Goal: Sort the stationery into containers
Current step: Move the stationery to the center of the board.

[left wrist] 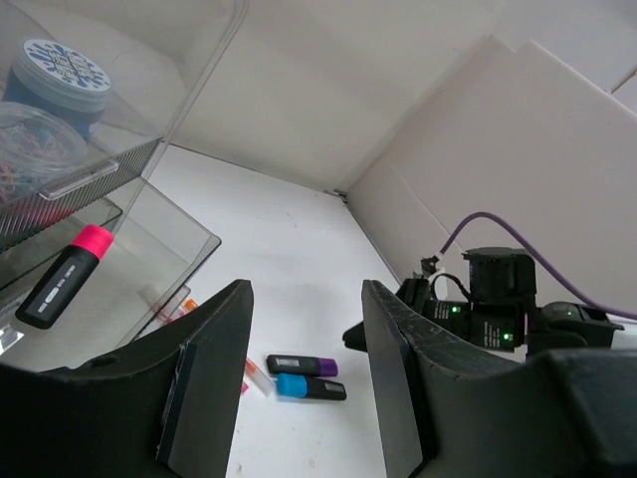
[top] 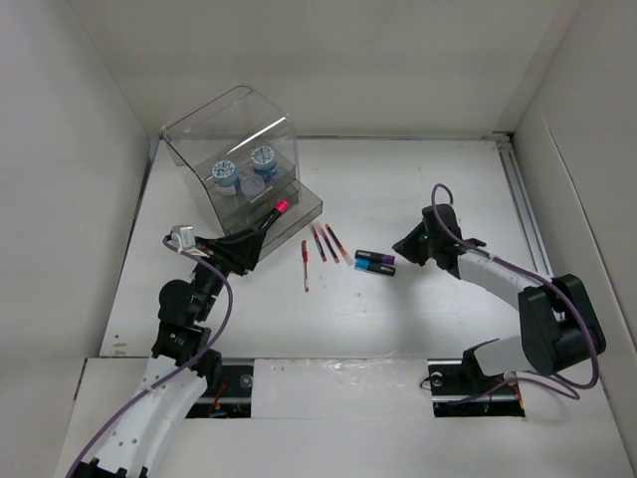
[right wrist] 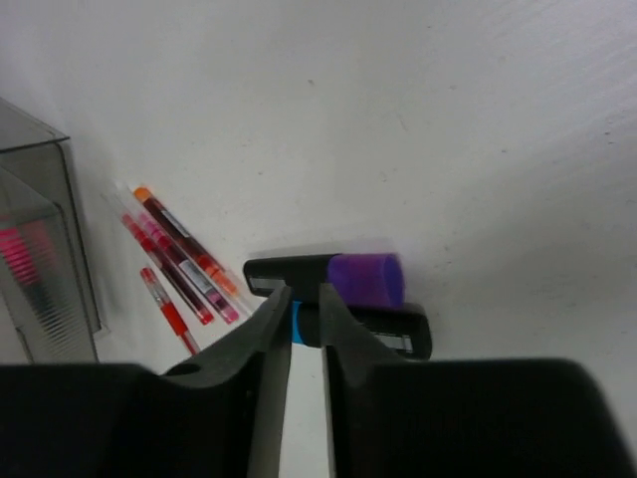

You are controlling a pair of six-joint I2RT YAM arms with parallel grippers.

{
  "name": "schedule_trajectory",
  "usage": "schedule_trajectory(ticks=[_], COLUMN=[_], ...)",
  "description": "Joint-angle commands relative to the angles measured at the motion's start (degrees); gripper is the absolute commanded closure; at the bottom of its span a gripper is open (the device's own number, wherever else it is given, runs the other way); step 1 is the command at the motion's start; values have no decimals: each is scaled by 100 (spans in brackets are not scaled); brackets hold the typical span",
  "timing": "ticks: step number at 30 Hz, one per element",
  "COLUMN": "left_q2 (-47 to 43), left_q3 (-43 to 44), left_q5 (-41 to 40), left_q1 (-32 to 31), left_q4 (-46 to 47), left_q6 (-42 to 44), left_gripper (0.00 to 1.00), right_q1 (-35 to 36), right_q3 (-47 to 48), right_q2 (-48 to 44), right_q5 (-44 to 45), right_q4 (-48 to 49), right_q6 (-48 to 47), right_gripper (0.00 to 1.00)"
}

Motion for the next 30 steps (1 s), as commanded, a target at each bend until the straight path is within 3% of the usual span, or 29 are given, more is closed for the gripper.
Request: schedule_trajectory(ticks=[1,6,17,30], left_q2=[49,50,50,-3], left_q3=[-26,-26,-26,-26], left_q5=[146,147,147,147], left_q1=[-28,-28,-28,-28], left_q4=[341,394,394,341], left_q6=[1,1,1,1], left_gripper=[55,55,55,55], right_q1=[-192,-325,-114,711], right_q3=[-314,-605,-482,-1009], right_q2=[-145,-374,311,31], right_q5=[-41,144,-41,21], right_q4=[451,522,461,593], right_q6=[418,726,885,1298], right_gripper=[82,100,100,100])
